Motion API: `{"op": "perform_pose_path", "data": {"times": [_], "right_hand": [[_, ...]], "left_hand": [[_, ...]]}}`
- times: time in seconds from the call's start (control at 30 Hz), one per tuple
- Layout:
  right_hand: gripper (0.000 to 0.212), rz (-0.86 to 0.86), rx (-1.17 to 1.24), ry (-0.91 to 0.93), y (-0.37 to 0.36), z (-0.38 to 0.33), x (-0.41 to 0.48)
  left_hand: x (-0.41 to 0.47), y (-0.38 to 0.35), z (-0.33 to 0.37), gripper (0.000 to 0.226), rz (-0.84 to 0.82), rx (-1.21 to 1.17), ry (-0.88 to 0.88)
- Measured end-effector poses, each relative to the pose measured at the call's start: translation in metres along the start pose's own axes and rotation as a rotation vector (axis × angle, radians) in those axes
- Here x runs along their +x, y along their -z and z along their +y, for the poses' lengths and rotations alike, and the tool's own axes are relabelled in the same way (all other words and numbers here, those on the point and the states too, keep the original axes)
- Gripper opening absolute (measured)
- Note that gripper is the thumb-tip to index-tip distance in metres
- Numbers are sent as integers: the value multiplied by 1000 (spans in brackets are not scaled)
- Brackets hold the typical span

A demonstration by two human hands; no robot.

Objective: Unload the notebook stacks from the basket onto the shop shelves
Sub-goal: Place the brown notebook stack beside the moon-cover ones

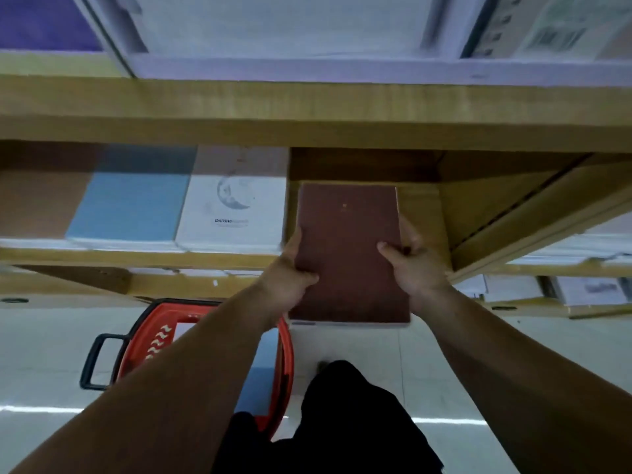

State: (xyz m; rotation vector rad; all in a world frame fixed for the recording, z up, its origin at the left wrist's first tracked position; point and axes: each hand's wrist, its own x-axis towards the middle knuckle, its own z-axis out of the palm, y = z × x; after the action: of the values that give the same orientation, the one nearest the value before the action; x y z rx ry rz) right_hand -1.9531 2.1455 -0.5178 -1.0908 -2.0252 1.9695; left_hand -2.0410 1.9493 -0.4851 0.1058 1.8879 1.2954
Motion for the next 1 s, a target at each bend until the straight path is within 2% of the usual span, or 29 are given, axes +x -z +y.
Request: {"op": "perform_pose_path", "data": {"times": [0.17, 0.3, 0.43, 0.5, 0.6, 0.7, 0.8, 1.0], "right_hand": [[55, 52, -151, 1, -15, 12, 6], [61, 67, -215, -1, -21, 13, 1], [70, 116, -327, -72, -21, 24, -27], [70, 119, -317, -55, -21, 30, -46], [70, 37, -245, -58, -21, 37, -58], [69, 75, -272, -81, -20, 33, -39], [67, 68, -326, -43, -23, 15, -5], [74, 67, -492, -27, -15, 1, 17]], "left_hand": [[-22, 2, -30, 85, 65, -88, -9], [-39, 4, -50, 67, 30, -171, 174], [-39, -3, -55, 64, 101, -288, 248], [-38, -7, -54, 60, 153, -343, 252], [-36, -14, -53, 61, 215, -334, 229], [-28, -15, -42, 67, 245, -324, 199], [-6, -10, -26, 72, 308, -413, 202], [2, -34, -13, 55, 430, -702, 330]]}}
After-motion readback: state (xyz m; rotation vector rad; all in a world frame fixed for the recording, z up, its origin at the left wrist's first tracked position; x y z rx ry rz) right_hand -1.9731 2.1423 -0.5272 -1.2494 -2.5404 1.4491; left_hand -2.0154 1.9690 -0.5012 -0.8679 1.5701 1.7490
